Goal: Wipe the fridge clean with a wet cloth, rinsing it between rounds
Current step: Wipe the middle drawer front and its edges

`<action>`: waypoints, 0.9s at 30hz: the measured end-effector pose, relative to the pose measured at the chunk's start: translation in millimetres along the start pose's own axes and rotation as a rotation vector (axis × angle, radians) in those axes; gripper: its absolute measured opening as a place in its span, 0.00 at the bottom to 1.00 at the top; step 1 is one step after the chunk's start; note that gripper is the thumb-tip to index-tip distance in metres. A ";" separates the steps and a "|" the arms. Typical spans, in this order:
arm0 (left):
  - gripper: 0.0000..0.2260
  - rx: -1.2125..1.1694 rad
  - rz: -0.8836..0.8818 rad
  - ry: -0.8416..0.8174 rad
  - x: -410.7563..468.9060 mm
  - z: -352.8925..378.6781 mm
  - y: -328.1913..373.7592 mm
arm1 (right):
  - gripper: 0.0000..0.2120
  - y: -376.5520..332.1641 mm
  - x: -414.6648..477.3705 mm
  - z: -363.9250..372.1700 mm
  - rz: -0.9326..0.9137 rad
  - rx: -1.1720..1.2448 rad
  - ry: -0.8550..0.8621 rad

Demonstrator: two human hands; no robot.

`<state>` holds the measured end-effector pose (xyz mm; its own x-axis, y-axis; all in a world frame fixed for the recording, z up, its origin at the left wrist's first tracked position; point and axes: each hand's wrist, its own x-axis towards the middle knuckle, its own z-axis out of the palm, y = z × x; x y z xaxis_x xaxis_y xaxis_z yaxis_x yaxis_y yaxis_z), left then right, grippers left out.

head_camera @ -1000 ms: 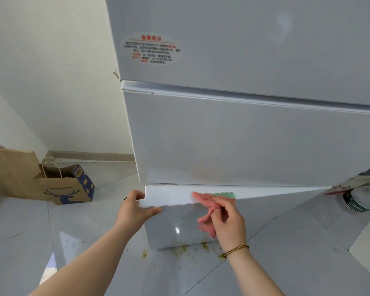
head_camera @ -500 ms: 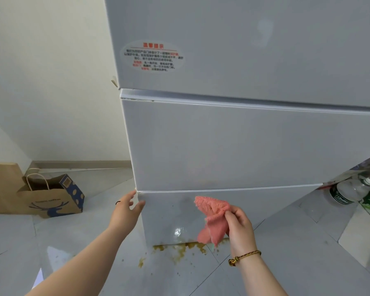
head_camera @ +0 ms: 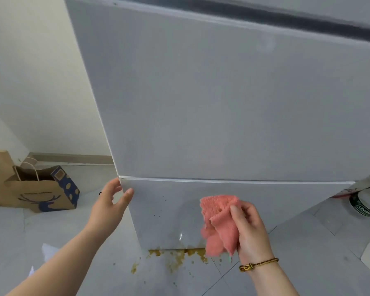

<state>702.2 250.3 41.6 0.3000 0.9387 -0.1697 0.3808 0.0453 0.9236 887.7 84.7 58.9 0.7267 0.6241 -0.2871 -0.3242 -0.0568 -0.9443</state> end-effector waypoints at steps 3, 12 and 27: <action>0.16 -0.015 0.125 0.106 5.1 19.2 -17.6 | 0.10 20.2 9.9 -10.7 -0.124 -0.149 -0.013; 0.10 -0.125 0.471 0.248 44.9 32.1 -56.1 | 0.17 83.8 50.4 -16.6 -0.457 -0.293 0.061; 0.10 -0.281 0.632 0.189 65.8 28.3 -70.3 | 0.24 79.5 31.7 17.8 -0.505 -0.171 -0.495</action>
<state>719.9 299.3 -44.2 0.2220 0.8566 0.4658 -0.0631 -0.4641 0.8835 874.2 113.8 -22.5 0.3901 0.8836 0.2589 0.1074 0.2356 -0.9659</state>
